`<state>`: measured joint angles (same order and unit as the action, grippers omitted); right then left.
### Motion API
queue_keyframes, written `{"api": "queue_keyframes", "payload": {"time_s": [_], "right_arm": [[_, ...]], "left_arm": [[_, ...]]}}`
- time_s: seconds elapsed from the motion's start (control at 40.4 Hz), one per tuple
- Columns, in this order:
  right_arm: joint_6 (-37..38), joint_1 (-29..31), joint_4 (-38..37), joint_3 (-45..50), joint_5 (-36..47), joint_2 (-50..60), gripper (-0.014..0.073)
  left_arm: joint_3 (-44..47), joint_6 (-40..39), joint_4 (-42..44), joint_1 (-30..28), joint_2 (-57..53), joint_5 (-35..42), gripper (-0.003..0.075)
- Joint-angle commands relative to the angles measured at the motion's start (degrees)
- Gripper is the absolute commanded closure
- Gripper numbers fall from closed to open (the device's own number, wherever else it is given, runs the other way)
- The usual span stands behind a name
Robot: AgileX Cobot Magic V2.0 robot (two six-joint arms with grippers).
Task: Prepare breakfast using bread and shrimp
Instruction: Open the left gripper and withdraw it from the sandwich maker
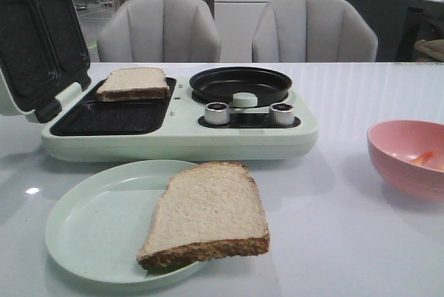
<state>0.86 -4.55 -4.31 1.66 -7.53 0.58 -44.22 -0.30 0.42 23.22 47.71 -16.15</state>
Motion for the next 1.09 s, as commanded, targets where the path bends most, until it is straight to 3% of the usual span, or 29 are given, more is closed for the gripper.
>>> {"api": "queue_keyframes", "payload": {"time_s": [0.0,0.446,0.644,0.866,1.065], "right_arm": [[-0.49,0.08,-0.16,-0.18,5.27,1.10,0.0625],[-0.49,0.08,-0.16,-0.18,5.27,1.10,0.0625],[-0.49,0.08,-0.16,-0.18,5.27,1.10,0.0625],[-0.49,0.08,-0.23,-0.18,5.88,1.10,0.0625],[-0.15,0.06,-0.19,-2.90,16.15,0.86,0.0625]], "left_arm": [[2.69,-0.77,-2.56,0.43,-5.91,3.66,0.0084],[17.92,-0.77,-2.86,0.43,-36.53,-7.49,0.0084],[23.93,-0.77,-2.86,0.43,-49.25,-8.20,0.0084],[24.51,-0.77,-2.86,0.43,-47.84,-7.00,0.0084],[24.51,-0.77,-2.99,0.43,-47.84,-6.99,0.0084]]}}
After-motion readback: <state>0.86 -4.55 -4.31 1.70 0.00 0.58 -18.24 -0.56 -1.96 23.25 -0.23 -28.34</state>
